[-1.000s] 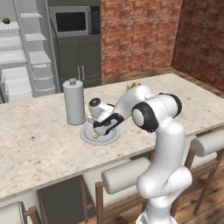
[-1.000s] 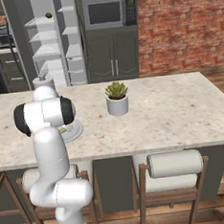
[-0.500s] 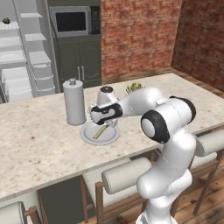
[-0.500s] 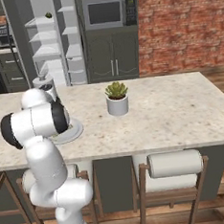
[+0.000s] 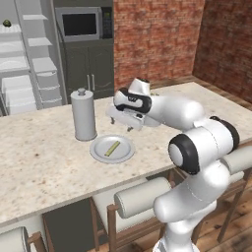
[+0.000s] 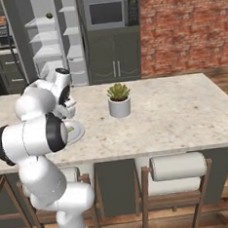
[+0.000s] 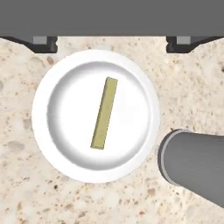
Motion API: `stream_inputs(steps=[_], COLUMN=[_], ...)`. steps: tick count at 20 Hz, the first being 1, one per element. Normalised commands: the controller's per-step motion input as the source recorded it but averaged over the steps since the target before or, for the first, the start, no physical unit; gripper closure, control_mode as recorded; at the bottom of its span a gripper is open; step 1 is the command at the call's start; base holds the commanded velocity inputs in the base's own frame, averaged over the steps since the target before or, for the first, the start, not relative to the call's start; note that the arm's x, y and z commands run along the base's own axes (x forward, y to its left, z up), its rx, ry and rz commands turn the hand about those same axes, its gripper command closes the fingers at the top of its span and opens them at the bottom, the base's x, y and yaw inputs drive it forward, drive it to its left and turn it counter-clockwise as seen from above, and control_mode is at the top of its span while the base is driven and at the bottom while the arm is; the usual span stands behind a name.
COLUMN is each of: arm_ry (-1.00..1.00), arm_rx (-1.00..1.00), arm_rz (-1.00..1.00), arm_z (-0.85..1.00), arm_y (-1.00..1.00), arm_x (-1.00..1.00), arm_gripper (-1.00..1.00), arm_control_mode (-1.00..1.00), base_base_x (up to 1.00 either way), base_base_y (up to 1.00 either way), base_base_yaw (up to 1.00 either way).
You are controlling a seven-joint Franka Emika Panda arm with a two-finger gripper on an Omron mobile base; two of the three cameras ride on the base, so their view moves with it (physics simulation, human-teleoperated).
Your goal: Retrieve the butter from the fridge and place it on a plate on the dining table. Then retrieve the butter knife by the fridge and place it near the plate.
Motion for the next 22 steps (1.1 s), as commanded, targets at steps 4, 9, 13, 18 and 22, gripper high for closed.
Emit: stream_inputs(steps=[4,9,13,18,22], arm_ry=[0.0,-0.04,-0.25,-0.48,-0.34], arm_rx=[-0.22,-0.43,-0.5,-0.03,0.38], arm_rz=[0.6,0.59,0.57,0.36,0.18], arm_z=[1.0,0.93,0.56,0.22,0.0], arm_y=[-0.01,-0.03,-0.16,-0.27,-0.42], arm_x=[-0.27,-0.37,-0.93,-1.0,-0.8], arm_gripper=[-1.0,-1.0,-1.0,-1.0,-1.0], arm_control_mode=[-1.0,-1.0,-1.0,-1.0,-1.0], base_base_x=[0.0,0.0,0.0,0.0,0.0], base_base_y=[0.0,0.0,0.0,0.0,0.0], base_base_yaw=[0.0,0.0,0.0,0.0,0.0])
